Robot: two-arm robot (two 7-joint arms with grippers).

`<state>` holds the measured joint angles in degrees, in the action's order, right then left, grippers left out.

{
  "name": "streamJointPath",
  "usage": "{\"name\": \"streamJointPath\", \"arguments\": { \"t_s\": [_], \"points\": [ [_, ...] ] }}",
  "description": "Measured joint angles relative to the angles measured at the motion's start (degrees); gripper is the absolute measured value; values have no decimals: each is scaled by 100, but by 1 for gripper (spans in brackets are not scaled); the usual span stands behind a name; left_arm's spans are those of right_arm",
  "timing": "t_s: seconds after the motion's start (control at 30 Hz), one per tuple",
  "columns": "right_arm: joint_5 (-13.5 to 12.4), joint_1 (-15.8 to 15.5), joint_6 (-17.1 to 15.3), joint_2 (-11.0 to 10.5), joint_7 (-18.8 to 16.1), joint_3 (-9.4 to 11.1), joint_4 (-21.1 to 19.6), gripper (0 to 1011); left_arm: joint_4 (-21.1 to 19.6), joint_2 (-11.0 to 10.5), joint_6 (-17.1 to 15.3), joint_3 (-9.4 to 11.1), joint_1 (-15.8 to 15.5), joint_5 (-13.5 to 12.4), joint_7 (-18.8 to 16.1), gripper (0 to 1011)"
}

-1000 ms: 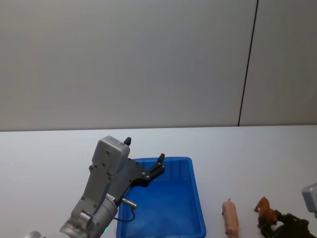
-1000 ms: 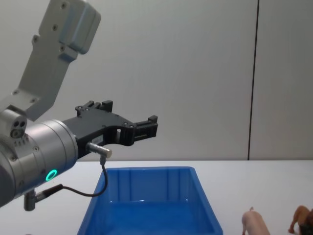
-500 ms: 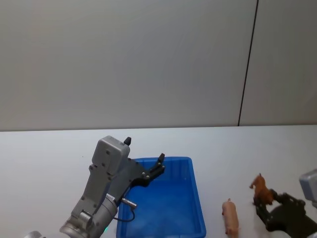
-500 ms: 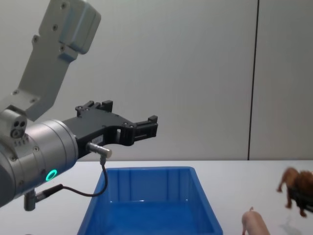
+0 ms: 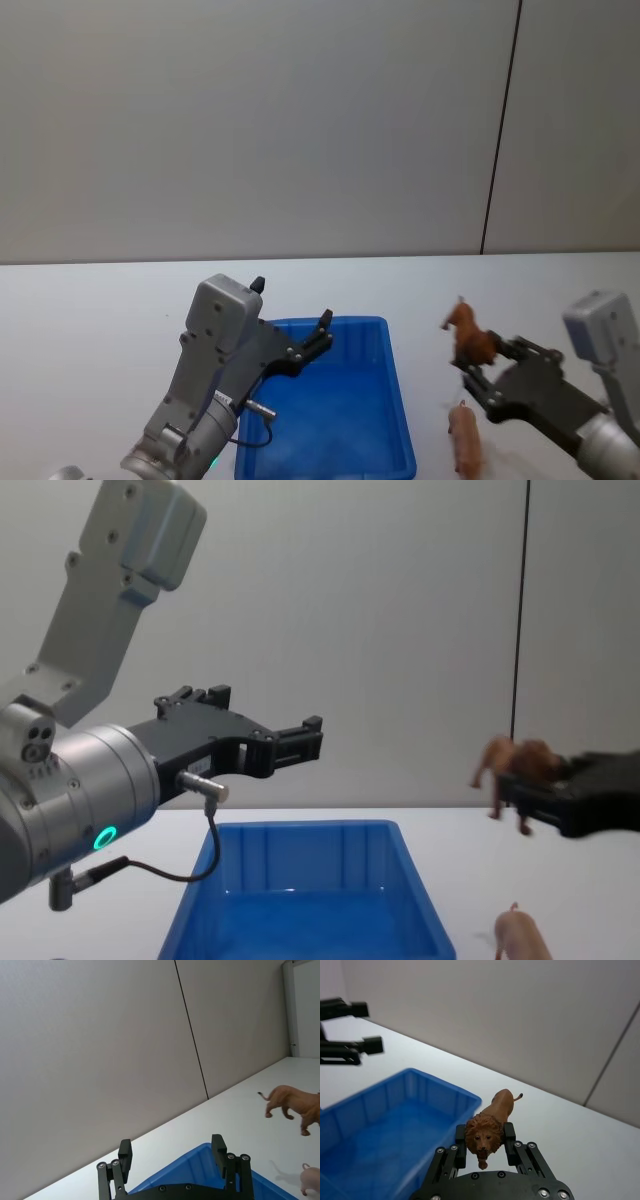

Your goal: Pick up the two dolls from the table and place them into the box.

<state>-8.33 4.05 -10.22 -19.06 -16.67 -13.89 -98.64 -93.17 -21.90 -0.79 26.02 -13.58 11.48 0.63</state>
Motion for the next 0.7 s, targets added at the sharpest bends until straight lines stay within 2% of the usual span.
{"name": "streamJointPath", "arguments": {
  "t_s": [0.4, 0.5, 0.53, 0.6, 0.7],
  "points": [
    [169, 635, -394, 507, -750, -295, 330, 422, 0, 0, 0, 0, 0, 0, 0, 1001],
    [196, 735, -476, 601, -845, -356, 437, 507, 0, 0, 0, 0, 0, 0, 0, 1001],
    [216, 785, -524, 649, -903, -389, 499, 569, 0, 0, 0, 0, 0, 0, 0, 1002],
    [244, 853, -575, 715, -954, -436, 593, 600, 0, 0, 0, 0, 0, 0, 0, 1002],
    [277, 929, -627, 783, -1014, -484, 698, 732, 0, 0, 0, 0, 0, 0, 0, 1002]
  ]
}}
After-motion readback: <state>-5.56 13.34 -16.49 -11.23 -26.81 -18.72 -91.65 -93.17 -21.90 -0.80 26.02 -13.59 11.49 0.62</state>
